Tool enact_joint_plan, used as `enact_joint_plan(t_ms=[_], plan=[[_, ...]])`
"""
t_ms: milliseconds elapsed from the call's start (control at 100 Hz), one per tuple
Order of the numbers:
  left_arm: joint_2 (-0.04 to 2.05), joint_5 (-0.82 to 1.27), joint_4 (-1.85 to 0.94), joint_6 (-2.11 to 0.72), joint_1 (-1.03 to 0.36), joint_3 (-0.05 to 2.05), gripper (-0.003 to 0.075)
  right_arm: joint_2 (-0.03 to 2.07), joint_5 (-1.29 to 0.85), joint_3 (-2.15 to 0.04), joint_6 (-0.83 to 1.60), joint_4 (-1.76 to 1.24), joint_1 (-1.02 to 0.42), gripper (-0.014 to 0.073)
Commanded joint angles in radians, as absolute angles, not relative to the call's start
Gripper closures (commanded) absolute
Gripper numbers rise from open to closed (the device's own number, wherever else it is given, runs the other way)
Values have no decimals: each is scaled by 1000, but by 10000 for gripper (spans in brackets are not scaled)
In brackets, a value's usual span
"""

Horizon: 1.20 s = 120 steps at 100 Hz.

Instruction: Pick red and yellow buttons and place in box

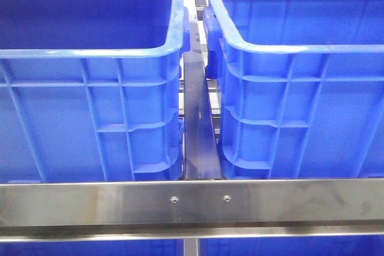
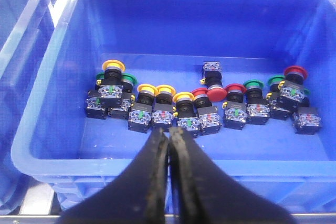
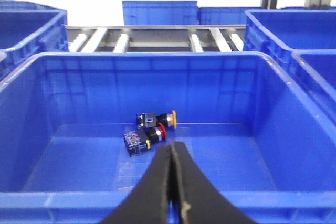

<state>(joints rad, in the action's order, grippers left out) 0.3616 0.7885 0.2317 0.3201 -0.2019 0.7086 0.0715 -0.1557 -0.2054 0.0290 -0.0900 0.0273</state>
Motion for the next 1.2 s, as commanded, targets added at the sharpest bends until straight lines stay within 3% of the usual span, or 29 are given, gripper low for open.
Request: enact_joint_plan(t_ms=[0,630,1190], plan=[[369,718,239,330,-198,730,739,34,-39,-177,15,-77,26,662],[369,718,239,330,-198,730,739,-32,128,28,0,-49,-49,662],[369,718,239,330,-198,730,739,-32,120,27,-10,-49,-51,662]])
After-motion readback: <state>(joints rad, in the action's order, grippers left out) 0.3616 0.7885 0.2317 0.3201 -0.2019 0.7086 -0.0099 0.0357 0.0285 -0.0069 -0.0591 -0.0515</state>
